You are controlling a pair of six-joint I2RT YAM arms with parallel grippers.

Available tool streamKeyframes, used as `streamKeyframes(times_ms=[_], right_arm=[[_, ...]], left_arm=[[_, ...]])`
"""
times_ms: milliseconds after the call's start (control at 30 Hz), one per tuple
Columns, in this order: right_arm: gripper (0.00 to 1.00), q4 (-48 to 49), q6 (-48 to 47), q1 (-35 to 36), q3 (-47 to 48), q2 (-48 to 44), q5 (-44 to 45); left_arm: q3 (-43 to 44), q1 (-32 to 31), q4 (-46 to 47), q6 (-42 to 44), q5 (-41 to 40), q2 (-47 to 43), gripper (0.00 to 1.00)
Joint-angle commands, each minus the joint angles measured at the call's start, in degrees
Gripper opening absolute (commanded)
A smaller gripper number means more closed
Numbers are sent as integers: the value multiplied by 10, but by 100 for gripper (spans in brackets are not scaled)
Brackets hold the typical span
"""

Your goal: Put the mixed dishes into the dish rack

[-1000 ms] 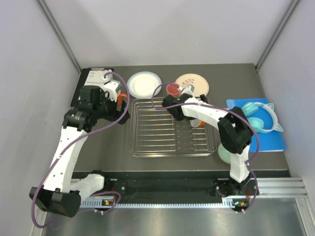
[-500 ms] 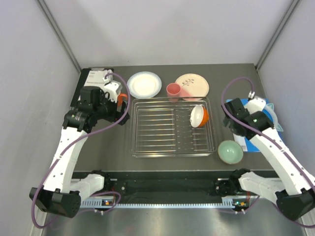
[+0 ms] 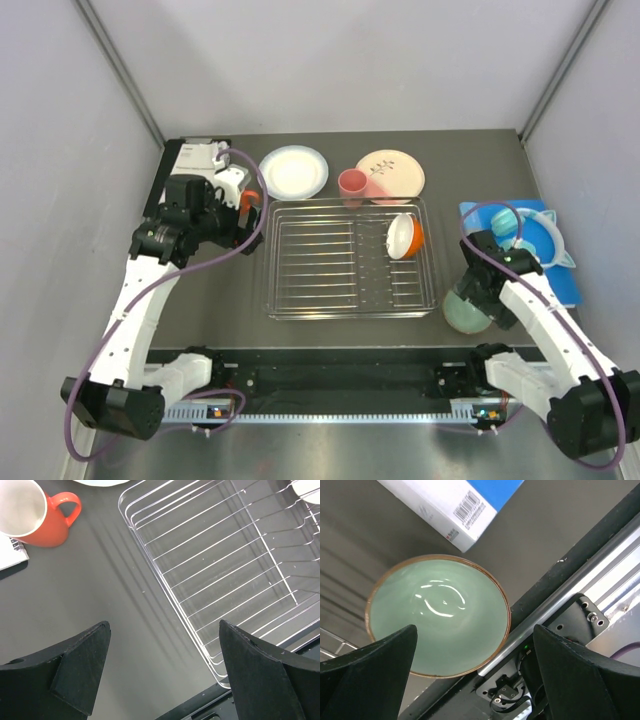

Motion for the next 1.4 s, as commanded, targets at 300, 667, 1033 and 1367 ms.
streamKeyframes(times_ms=[300, 667, 1033, 1367], right_arm=[[74, 84, -16, -4, -24, 64, -11], [76, 133, -29, -4, -26, 150, -8], [23, 174, -58, -20, 11, 167, -13], [34, 200, -92, -43, 63, 202, -22]], left_arm=[[35, 4, 3, 15, -8, 6, 95], [54, 6, -5, 21, -15, 8, 95], [39, 8, 1, 20, -16, 1, 95], [27, 8, 9, 20, -21, 0, 95]])
